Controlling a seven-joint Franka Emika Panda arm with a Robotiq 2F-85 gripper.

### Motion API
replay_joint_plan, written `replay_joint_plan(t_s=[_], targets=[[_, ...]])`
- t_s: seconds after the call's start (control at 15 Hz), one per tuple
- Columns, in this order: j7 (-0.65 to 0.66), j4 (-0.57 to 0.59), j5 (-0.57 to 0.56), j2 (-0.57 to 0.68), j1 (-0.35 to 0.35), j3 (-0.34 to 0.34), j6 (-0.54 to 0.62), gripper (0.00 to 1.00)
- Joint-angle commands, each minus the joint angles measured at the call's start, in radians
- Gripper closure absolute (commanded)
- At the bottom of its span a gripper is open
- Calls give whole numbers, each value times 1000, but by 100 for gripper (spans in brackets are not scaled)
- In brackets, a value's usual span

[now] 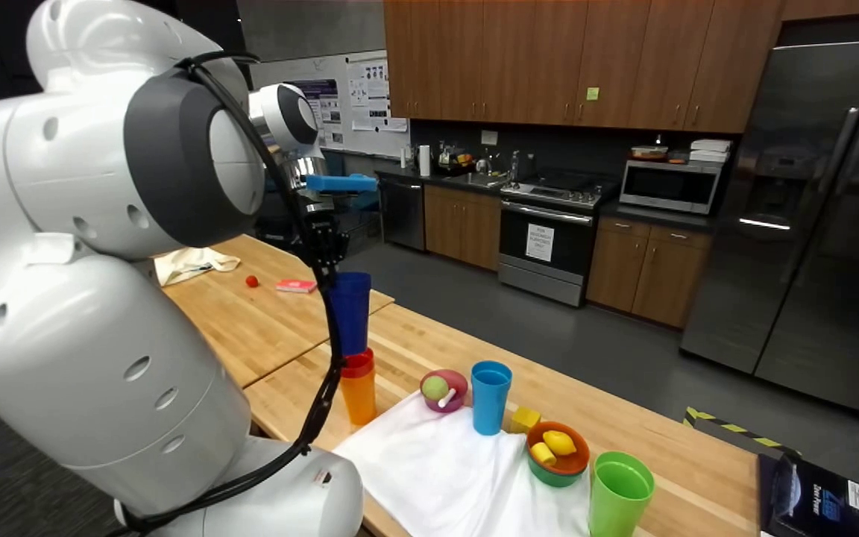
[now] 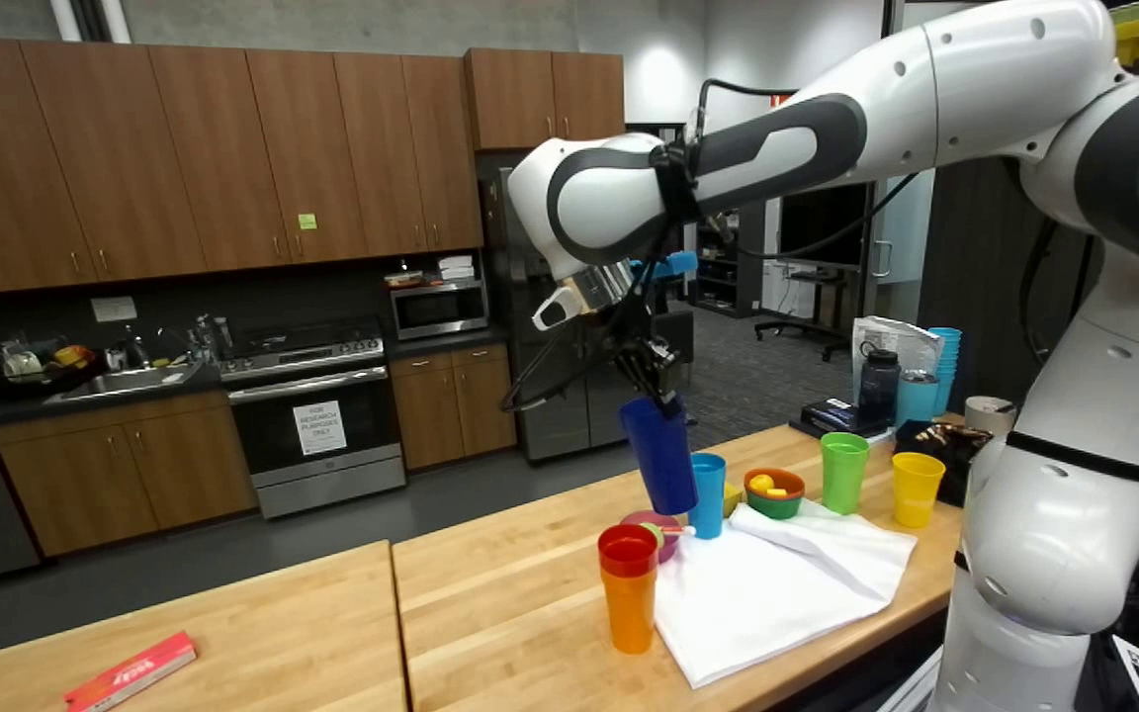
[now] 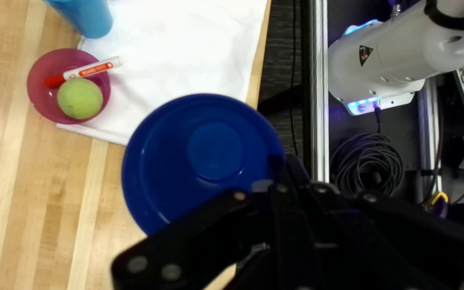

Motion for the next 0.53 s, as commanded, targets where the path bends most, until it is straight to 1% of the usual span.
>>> replay_joint_plan(t_s=[0.0, 0.2, 0.47], targets=[[-16, 4, -5, 13, 6, -5, 21, 99], [4, -20, 13, 25, 12, 5, 72, 99], [10, -31, 3, 64, 16, 23, 119, 99]])
